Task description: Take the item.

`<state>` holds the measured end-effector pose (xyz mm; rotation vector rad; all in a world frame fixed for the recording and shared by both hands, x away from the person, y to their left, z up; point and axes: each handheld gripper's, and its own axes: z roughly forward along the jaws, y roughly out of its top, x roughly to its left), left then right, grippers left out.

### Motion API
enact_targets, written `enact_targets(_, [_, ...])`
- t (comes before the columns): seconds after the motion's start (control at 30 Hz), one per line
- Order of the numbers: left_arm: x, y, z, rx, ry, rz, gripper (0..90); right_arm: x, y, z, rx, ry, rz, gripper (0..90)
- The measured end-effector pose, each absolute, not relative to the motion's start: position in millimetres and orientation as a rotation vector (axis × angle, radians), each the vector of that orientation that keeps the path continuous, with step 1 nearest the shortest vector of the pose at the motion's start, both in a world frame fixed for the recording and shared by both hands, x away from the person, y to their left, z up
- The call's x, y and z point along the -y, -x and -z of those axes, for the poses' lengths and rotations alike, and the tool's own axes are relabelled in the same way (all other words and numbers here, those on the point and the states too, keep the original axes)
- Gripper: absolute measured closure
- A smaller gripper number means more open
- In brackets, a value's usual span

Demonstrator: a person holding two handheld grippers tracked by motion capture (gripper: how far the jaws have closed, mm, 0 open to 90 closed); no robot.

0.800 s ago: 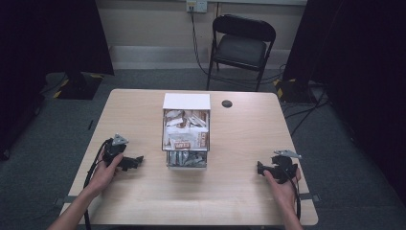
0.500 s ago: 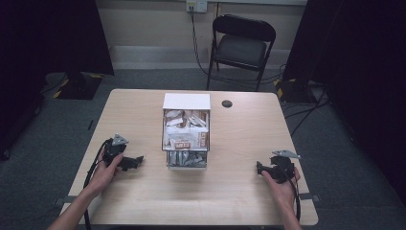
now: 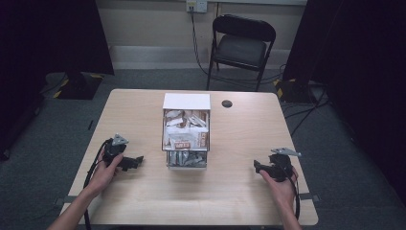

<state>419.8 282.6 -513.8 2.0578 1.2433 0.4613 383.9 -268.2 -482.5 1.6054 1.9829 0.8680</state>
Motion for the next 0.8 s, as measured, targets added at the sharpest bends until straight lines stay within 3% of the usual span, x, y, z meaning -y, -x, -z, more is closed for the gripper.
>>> enact_targets(0.27, [-283.3,-419.9,513.4,-1.236,-2.072,-0.461,0.0,264.1,-383.6,478.1,-1.989,-1.597,-0.943,23.0])
enact_targets(0.8, [-283.4,-419.9,513.4,-1.236,-2.073,-0.462,0.0,254.9,-372.7,445.6,-2.013,-1.516,-1.125,35.5])
